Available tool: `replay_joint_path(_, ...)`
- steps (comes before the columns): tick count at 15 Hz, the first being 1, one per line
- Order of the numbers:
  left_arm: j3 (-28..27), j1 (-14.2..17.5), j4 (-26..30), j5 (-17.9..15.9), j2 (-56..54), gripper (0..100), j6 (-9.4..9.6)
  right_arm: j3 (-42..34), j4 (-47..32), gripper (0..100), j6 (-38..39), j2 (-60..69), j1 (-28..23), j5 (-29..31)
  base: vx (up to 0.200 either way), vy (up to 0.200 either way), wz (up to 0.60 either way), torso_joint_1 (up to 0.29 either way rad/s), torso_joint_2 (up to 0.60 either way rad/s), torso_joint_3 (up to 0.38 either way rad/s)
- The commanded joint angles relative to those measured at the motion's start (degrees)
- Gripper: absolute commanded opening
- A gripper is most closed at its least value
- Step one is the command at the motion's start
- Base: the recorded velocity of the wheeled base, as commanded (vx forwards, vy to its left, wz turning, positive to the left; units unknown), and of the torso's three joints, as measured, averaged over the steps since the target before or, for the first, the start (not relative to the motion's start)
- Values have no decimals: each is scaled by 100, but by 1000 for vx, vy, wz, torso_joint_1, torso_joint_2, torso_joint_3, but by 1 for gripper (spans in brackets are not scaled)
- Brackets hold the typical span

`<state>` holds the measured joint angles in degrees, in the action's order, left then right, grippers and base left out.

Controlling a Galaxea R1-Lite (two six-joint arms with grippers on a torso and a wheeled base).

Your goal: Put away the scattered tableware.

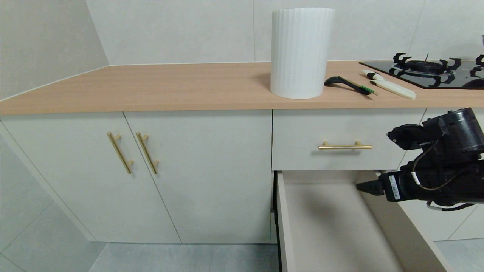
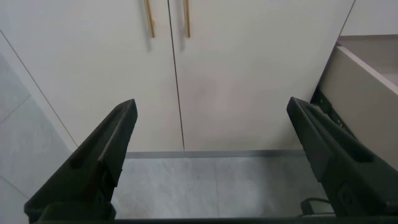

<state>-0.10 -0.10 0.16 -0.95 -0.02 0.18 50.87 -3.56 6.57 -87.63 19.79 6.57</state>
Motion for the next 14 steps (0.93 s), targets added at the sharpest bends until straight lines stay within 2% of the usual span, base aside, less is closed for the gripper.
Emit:
replay_joint_path(1, 1, 1, 2, -2, 2, 100, -1, -236, 233, 100, -33, 264, -19, 2, 0, 0, 0, 0, 0, 0)
replay_joint_path(6, 1, 1, 2, -2, 2, 100, -1, -385, 567, 100, -51, 290, -19, 2, 0, 0, 0, 5, -40, -32)
replay_joint_path(9, 1, 1, 2, -2, 2, 100, -1, -411, 567, 100, -59, 272, -19, 2, 0, 0, 0, 84, -245, -271)
replay_joint_path(14, 1, 1, 2, 7, 2, 100, -1, -411, 567, 100, -59, 228, -19, 2, 0, 0, 0, 141, -498, -299)
